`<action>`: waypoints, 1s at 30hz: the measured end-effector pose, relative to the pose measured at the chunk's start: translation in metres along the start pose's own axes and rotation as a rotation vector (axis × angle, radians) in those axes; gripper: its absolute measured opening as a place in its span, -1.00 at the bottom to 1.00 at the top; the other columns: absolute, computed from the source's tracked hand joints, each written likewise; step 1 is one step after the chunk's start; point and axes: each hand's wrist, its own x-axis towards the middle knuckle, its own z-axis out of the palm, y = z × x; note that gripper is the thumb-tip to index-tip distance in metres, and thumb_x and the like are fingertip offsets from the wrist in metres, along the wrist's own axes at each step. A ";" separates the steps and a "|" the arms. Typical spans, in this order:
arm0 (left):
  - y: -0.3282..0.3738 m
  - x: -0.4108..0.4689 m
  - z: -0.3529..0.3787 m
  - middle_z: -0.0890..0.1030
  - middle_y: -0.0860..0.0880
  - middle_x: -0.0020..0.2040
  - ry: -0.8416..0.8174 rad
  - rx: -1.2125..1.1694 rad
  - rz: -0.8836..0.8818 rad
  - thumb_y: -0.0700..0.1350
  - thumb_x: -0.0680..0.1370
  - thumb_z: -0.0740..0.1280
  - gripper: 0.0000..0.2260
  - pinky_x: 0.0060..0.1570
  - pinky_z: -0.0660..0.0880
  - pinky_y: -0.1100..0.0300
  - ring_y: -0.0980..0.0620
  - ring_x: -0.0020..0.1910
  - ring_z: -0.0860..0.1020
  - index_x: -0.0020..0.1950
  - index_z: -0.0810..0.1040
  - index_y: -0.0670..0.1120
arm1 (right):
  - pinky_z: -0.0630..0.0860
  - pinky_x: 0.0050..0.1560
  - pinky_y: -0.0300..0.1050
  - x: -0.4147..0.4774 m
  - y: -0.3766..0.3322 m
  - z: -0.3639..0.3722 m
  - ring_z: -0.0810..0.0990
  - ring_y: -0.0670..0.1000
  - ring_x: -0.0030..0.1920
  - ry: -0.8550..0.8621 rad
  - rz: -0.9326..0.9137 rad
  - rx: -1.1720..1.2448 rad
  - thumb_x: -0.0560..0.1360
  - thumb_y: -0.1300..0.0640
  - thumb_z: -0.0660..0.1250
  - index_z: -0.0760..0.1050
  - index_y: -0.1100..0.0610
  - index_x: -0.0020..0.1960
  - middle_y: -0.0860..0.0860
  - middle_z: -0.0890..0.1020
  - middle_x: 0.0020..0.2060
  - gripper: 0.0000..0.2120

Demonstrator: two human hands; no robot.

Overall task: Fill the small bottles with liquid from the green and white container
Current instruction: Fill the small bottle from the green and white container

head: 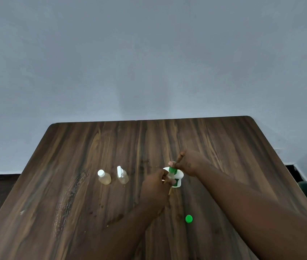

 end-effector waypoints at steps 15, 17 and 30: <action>-0.002 -0.001 0.000 0.59 0.21 -0.24 -0.006 0.017 -0.017 0.06 0.51 0.41 -0.92 -0.27 0.38 0.29 0.30 -0.22 0.53 -0.14 0.53 0.18 | 0.36 -0.32 -0.16 -0.005 0.003 0.007 0.51 -0.04 -0.33 0.008 0.019 0.007 0.39 -0.32 0.42 0.55 0.10 -0.24 0.01 0.61 -0.33 -0.54; -0.001 -0.002 0.000 0.56 0.26 -0.27 -0.011 0.021 -0.017 0.06 0.53 0.41 -0.89 -0.27 0.38 0.36 0.36 -0.24 0.51 -0.15 0.50 0.21 | 0.38 -0.31 -0.16 -0.005 0.003 0.008 0.52 -0.05 -0.31 0.017 0.019 -0.006 0.37 -0.33 0.43 0.52 0.06 -0.26 0.01 0.62 -0.32 -0.56; 0.002 -0.001 -0.002 0.61 0.22 -0.20 -0.008 -0.024 0.002 0.04 0.53 0.38 -0.98 -0.26 0.37 0.35 0.34 -0.20 0.54 -0.06 0.59 0.15 | 0.43 -0.30 -0.16 -0.005 -0.001 -0.004 0.59 -0.07 -0.25 0.032 -0.003 -0.049 0.33 -0.39 0.41 0.59 0.05 -0.18 -0.03 0.66 -0.29 -0.52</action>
